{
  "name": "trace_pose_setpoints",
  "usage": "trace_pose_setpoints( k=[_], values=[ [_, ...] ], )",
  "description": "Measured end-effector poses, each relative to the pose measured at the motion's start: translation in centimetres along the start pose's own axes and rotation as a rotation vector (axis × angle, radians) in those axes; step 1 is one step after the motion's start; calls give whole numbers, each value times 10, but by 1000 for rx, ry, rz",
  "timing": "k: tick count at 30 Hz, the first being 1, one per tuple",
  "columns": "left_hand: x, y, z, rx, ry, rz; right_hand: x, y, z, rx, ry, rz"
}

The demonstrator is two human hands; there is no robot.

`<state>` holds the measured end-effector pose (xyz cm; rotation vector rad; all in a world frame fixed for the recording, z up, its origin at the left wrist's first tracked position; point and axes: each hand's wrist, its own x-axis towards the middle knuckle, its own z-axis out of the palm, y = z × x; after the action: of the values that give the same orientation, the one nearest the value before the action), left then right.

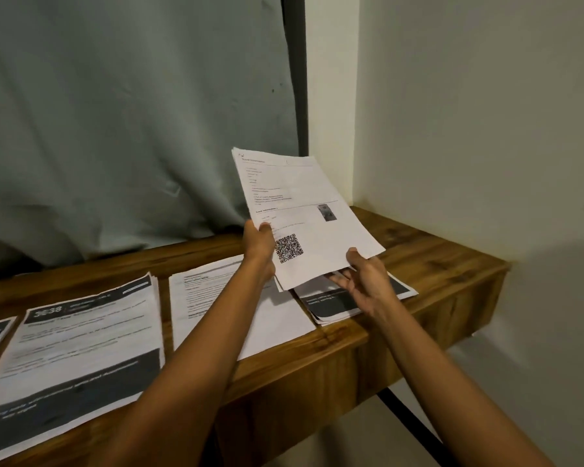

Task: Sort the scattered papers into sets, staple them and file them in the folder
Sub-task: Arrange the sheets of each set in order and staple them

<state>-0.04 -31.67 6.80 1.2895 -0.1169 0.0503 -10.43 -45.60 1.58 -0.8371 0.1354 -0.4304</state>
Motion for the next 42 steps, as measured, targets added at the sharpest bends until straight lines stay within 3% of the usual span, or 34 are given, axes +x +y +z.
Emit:
trace_pose_setpoints(
  k=[5, 12, 17, 23, 32, 42],
  values=[
    [-6, -24, 52, -2, -92, -47, 11, -27, -20, -300, 275, -281],
    [-30, -47, 112, 130, -380, -168, 48, -88, -86, -584, 598, -232],
    [-50, -67, 100, 919, -622, 190, 65, -112, -125, -615, 671, -159],
    [-62, -87, 82, 1463, -800, 288, 89, -121, -157, -629, 697, -92],
    [-63, -106, 82, 1568, -768, 353, 112, -124, -177, -958, 745, -47],
    [-66, -112, 81, 1533, -722, 402, 112, -125, -175, -1298, 772, -115]
  ],
)
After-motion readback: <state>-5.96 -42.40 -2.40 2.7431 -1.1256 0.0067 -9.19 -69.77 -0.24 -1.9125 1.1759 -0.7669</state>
